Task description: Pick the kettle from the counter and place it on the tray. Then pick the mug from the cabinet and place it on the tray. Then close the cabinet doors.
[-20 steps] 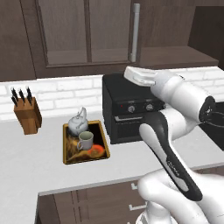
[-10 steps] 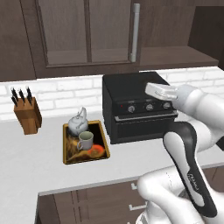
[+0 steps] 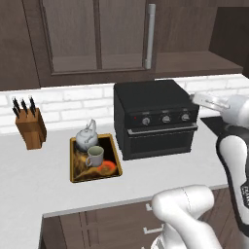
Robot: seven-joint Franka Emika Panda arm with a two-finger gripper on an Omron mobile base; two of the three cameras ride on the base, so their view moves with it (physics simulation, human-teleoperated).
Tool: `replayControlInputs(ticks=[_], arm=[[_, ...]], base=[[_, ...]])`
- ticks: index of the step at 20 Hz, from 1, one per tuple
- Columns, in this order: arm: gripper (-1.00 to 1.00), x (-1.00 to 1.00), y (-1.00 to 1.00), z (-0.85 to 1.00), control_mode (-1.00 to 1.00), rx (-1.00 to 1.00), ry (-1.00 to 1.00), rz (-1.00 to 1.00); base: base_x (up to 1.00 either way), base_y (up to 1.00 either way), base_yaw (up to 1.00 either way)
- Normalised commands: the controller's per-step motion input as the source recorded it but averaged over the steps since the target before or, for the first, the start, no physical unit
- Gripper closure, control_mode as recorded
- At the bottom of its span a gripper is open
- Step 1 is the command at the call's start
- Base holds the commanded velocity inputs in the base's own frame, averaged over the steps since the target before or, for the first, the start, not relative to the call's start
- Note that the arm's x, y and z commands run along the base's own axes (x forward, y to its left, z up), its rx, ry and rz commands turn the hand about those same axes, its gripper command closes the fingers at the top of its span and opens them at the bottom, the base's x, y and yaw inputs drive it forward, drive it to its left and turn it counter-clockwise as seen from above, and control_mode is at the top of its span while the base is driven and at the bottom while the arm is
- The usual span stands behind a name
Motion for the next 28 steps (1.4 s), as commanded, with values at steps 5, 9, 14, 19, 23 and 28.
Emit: replayControlInputs(ticks=[5,9,14,19,23,28], arm=[[-1.00,-0.09,-0.45,-0.48,-1.00,0.12,-0.21,0.00],[-1.00,-0.04,-0.26,-0.62,-1.00,0.15,-0.20,0.00],[-1.00,-0.06,-0.31,-0.50,-1.00,0.17,-0.19,0.00],[-1.00,-0.08,-0.61,-0.23,-1.00,0.15,-0.22,0.07],[-1.00,-0.14,-0.64,-0.08,-1.00,0.08,-0.12,0.04],[-1.00,0.07,-0.31,-0.20,-1.00,0.00,0.08,0.00]], base=[[0.00,0.00,0.00],[0.00,0.00,0.00],[0.00,0.00,0.00],[0.00,0.00,0.00],[0.00,0.00,0.00],[0.00,0.00,0.00]])
